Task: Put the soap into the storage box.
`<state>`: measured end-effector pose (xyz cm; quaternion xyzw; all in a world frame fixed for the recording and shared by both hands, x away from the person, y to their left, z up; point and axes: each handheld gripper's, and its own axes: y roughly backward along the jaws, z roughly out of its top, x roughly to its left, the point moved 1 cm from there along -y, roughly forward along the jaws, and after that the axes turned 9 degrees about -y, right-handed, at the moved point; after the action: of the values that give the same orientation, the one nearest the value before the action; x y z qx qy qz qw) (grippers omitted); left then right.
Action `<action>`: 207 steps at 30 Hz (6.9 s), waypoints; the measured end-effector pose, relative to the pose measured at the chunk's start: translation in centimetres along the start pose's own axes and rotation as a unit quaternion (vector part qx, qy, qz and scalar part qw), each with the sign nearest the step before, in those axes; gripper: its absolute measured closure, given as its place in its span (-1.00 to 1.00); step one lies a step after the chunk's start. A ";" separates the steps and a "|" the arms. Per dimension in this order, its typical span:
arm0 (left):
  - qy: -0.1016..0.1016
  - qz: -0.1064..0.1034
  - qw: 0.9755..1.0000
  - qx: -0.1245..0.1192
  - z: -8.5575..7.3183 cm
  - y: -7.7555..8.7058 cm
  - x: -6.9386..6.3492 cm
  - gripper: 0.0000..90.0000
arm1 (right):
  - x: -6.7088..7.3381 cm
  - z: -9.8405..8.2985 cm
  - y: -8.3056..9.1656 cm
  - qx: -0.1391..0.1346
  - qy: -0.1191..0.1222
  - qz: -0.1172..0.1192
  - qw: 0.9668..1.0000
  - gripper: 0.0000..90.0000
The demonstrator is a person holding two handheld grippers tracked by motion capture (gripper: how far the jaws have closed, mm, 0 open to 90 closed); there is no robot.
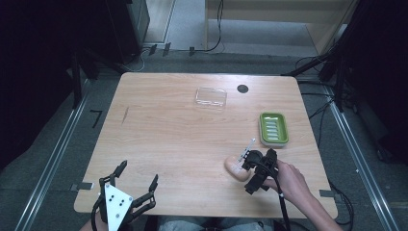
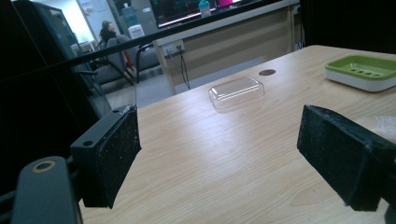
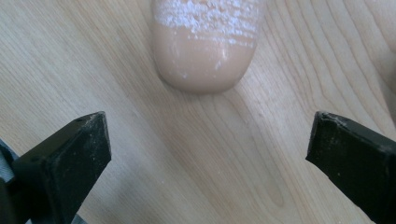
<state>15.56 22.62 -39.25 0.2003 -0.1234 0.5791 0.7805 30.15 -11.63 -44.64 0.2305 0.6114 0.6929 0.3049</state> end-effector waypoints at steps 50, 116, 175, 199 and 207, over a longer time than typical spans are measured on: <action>-0.013 -0.011 1.000 -0.011 0.3 -0.6 -0.5 -0.69 | 0.1 5.5 -2.9 0.038 -0.047 0.019 0.998 -0.96; -0.015 -0.009 1.000 -0.014 0.3 -0.6 -0.5 -0.69 | -0.3 5.7 -2.3 0.042 -0.045 0.014 0.998 -0.26; -0.014 -0.005 1.000 -0.017 0.3 -0.5 -0.4 -0.69 | -6.7 1.3 -1.2 0.053 -0.122 -0.011 0.991 -0.26; -0.018 -0.006 1.000 -0.018 0.3 -0.5 -0.5 -0.69 | -8.9 0.5 -0.7 0.059 -0.156 -0.014 0.986 -0.26; -0.018 -0.006 1.000 -0.018 0.3 -0.5 -0.5 -0.69 | -9.4 0.5 -0.6 0.065 -0.154 -0.017 0.986 -0.26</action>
<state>15.92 21.91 -39.28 0.1975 -0.1460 0.5683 0.7853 37.17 -17.87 -44.67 0.3434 0.6044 0.6031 0.3912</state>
